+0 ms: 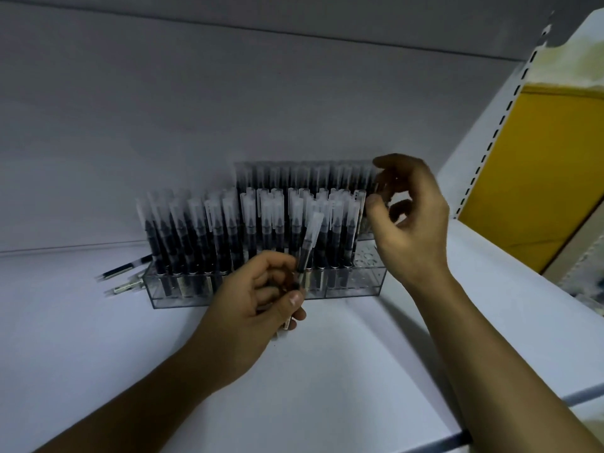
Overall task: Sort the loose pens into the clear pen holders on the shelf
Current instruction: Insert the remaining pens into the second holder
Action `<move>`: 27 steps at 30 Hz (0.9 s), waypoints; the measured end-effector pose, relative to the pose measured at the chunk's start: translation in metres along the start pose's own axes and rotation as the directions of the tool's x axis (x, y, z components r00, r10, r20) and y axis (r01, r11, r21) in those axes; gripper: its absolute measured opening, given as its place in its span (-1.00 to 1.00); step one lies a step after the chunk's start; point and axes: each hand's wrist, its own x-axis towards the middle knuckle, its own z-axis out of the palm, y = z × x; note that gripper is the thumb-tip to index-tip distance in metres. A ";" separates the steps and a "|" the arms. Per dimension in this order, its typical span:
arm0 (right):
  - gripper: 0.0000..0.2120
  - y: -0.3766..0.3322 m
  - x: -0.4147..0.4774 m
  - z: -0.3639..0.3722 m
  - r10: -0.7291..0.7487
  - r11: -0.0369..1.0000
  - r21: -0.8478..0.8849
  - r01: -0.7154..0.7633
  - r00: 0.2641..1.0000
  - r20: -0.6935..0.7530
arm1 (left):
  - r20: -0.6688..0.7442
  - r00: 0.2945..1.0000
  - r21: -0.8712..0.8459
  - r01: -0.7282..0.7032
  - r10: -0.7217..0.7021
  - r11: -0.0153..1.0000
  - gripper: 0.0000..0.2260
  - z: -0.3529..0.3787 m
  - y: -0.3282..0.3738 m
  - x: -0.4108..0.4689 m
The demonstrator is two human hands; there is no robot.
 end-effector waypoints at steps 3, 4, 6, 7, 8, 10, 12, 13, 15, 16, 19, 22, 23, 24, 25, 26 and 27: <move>-0.82 -0.008 -0.005 0.001 -0.028 0.990 0.141 0.026 1.000 0.008 | -0.029 0.999 0.024 -0.021 0.022 0.999 -0.72 -0.001 0.001 0.000; -0.86 -0.010 -0.007 0.002 -0.030 0.985 0.169 0.018 0.997 0.064 | -0.033 0.999 0.033 -0.026 0.027 0.999 -0.71 -0.001 0.002 -0.001; -0.93 -0.014 -0.011 0.005 -0.031 0.977 0.214 -0.015 0.976 0.214 | -0.039 0.999 0.055 -0.029 0.031 0.998 -0.71 -0.001 0.004 -0.001; -0.94 -0.016 -0.012 0.006 -0.029 0.969 0.243 -0.041 0.960 0.278 | -0.042 0.999 0.062 -0.027 0.029 0.998 -0.71 0.000 0.005 -0.001; -0.94 -0.017 -0.014 0.007 -0.025 0.960 0.271 -0.068 0.945 0.326 | -0.043 0.999 0.066 -0.027 0.030 0.997 -0.70 0.001 0.006 -0.001; -0.91 -0.020 -0.015 0.008 -0.007 0.941 0.315 -0.125 0.922 0.386 | -0.041 0.999 0.073 -0.031 0.034 0.997 -0.68 0.001 0.008 -0.002; -0.87 -0.022 -0.016 0.008 0.012 0.926 0.339 -0.168 0.909 0.417 | -0.042 0.998 0.088 -0.040 0.044 0.995 -0.66 0.001 0.008 -0.002; -0.85 -0.023 -0.016 0.008 0.022 0.917 0.352 -0.187 0.906 0.423 | -0.042 0.998 0.102 -0.051 0.055 0.993 -0.65 0.001 0.009 -0.003; -0.85 -0.025 -0.016 0.008 0.041 0.894 0.386 -0.228 0.899 0.435 | -0.034 0.996 0.146 -0.078 0.084 0.986 -0.65 0.001 0.010 -0.003; -0.85 -0.025 -0.015 0.008 0.050 0.881 0.403 -0.249 0.895 0.444 | -0.030 0.995 0.168 -0.091 0.098 0.982 -0.65 0.001 0.010 -0.004; -0.85 -0.025 -0.015 0.009 0.070 0.848 0.443 -0.291 0.890 0.451 | -0.016 0.992 0.208 -0.119 0.125 0.971 -0.64 0.000 0.010 -0.005; -0.84 -0.024 -0.013 0.009 0.098 0.821 0.481 -0.307 0.906 0.411 | 0.026 0.982 0.326 -0.186 0.188 0.927 -0.68 0.001 0.010 -0.006; -0.84 -0.024 -0.011 0.009 0.116 0.807 0.501 -0.314 0.915 0.387 | 0.034 0.974 0.395 -0.220 0.225 0.892 -0.71 0.001 0.011 -0.007; -0.85 -0.025 -0.010 0.007 0.137 0.791 0.521 -0.321 0.923 0.360 | 0.042 0.962 0.471 -0.258 0.271 0.843 -0.72 0.000 0.013 -0.007; -0.86 -0.025 -0.008 0.006 0.159 0.776 0.540 -0.325 0.930 0.332 | 0.057 0.945 0.548 -0.300 0.323 0.781 -0.72 -0.001 0.015 -0.008; -0.86 -0.025 -0.006 0.004 0.180 0.763 0.558 -0.326 0.936 0.302 | 0.081 0.926 0.619 -0.337 0.368 0.710 -0.73 -0.001 0.018 -0.008; -0.86 -0.024 -0.004 0.003 0.205 0.747 0.577 -0.329 0.941 0.270 | 0.108 0.913 0.678 -0.358 0.394 0.642 -0.74 -0.002 0.020 -0.008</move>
